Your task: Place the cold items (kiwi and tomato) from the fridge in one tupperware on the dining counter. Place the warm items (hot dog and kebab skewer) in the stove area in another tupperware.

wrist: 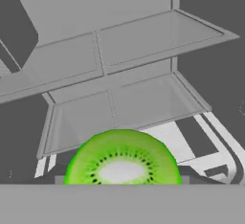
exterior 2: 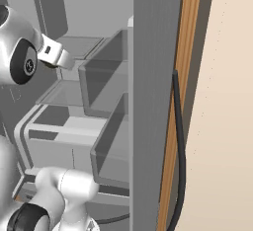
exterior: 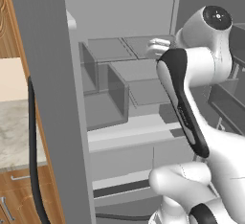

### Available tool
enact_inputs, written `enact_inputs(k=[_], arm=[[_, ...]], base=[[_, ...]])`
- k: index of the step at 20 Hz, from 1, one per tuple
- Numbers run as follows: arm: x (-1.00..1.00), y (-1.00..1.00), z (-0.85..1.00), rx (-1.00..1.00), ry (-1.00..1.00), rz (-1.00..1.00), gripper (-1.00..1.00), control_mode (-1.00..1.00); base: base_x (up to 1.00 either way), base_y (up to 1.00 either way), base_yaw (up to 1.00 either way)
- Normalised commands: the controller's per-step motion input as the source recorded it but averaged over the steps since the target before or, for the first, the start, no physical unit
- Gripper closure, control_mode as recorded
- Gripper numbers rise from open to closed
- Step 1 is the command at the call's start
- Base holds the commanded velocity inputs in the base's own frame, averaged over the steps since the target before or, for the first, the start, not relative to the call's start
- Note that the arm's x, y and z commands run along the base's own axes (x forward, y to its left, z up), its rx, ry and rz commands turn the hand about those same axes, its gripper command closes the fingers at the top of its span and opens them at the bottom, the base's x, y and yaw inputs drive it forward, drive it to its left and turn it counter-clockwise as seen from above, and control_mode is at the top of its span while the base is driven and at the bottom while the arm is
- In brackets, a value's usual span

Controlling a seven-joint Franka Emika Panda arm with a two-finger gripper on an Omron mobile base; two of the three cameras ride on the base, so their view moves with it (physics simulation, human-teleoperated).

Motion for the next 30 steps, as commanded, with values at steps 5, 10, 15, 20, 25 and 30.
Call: enact_inputs(k=[5,10,15,20,25,30], arm=[[-0.7,-0.03,-0.16,-0.01,0.04,0.0,1.0,-1.0],[-0.49,-0.04,-0.22,0.0,0.0,-0.02,1.0,-1.0],[0.0,0.0,0.0,0.0,0.0,0.0,1.0,1.0],[0.0,0.0,0.0,0.0,0.0,0.0,1.0,1.0],[0.0,0.0,0.0,0.0,0.0,0.0,1.0,1.0],[0.0,0.0,0.0,0.0,0.0,0.0,1.0,1.0]], base=[[0.0,0.0,0.0],[0.0,0.0,0.0],[-0.82,0.02,-0.15],[-0.67,0.17,-0.5],[-0.71,0.23,-0.6],[-0.77,0.21,-0.62]])
